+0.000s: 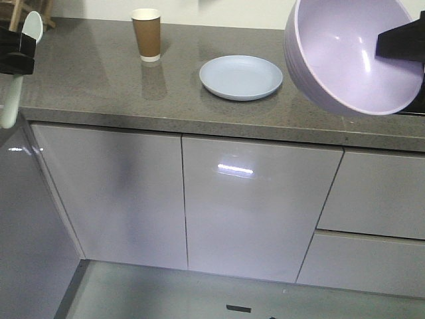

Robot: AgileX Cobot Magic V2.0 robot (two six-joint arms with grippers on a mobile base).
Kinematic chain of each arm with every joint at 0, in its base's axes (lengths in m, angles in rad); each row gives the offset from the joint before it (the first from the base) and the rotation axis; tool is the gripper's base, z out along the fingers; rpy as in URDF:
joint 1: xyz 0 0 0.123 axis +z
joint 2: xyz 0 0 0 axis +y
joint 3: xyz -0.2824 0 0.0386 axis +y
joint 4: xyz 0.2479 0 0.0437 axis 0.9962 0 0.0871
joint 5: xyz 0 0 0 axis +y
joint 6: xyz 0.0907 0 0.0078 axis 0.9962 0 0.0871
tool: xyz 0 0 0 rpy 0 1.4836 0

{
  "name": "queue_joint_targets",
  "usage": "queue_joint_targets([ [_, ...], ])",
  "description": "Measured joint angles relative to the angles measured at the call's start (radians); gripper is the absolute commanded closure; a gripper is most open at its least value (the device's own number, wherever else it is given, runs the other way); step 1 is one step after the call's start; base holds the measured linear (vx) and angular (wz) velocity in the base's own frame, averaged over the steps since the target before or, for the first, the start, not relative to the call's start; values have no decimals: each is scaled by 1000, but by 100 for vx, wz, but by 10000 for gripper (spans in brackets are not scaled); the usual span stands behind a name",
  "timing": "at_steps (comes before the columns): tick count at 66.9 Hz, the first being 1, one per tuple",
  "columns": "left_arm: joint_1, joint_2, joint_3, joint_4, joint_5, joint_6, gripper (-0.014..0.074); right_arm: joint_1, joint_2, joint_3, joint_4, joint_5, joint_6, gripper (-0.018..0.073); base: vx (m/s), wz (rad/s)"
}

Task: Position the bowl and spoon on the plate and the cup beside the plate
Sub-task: 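Drive the base toward the counter with the pale blue plate and cup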

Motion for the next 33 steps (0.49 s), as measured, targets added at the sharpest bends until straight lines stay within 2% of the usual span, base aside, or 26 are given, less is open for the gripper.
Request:
queue_joint_targets([
  [33, 0, 0, 0, 0, 0, 0, 603, 0, 0, 0, 0, 0, 0, 565, 4, -14],
])
